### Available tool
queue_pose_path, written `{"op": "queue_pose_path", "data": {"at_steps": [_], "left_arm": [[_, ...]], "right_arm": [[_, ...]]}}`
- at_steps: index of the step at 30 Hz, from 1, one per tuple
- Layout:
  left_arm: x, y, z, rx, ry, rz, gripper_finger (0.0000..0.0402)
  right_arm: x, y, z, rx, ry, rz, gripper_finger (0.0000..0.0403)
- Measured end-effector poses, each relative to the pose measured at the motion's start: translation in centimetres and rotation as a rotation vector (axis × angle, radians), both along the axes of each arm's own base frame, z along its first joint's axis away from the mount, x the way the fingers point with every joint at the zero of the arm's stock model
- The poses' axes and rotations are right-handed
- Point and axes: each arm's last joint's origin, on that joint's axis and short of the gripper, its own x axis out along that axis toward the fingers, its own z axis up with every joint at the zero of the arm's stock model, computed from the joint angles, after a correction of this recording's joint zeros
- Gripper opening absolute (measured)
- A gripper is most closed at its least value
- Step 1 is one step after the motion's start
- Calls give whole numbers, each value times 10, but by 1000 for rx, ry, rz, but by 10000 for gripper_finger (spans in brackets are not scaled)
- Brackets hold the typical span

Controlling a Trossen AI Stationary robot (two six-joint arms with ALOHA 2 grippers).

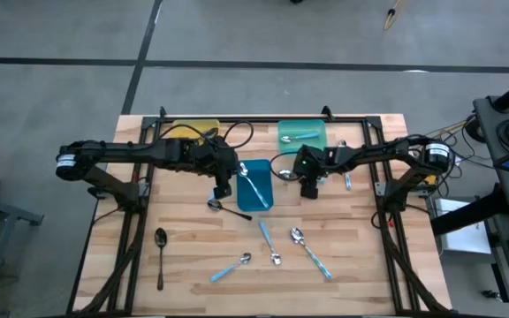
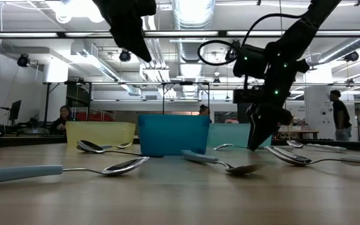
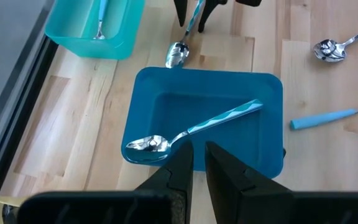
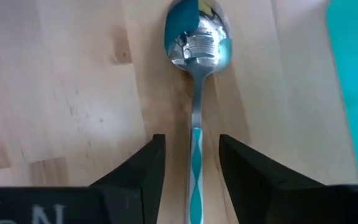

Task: Sort silverware by color (type)
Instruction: Put the white patterned spoon into the blue bin

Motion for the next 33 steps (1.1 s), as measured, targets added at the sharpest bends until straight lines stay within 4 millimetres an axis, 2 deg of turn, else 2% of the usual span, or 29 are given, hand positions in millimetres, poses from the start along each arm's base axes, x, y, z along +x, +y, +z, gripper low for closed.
{"op": "queue_pose_path", "data": {"at_steps": [7,11,16,20,26,33], "left_arm": [[0,0,0,0,-4,0,25],[0,0,0,1,-6,0,25],[2,0,2,2,-28,0,25],[3,0,3,4,-47,0,25],[4,0,4,11,-56,-7,25],[7,1,6,43,-86,-43,25]], "right_arm": [[-7,3,-12,-3,-51,-7,119],[-11,4,-17,-6,-53,-20,84],[-13,4,-19,-9,-47,-38,20],[-13,4,-18,-6,-53,-39,16],[-20,8,-4,35,-87,-16,14],[-29,15,37,102,-275,17,13]]}}
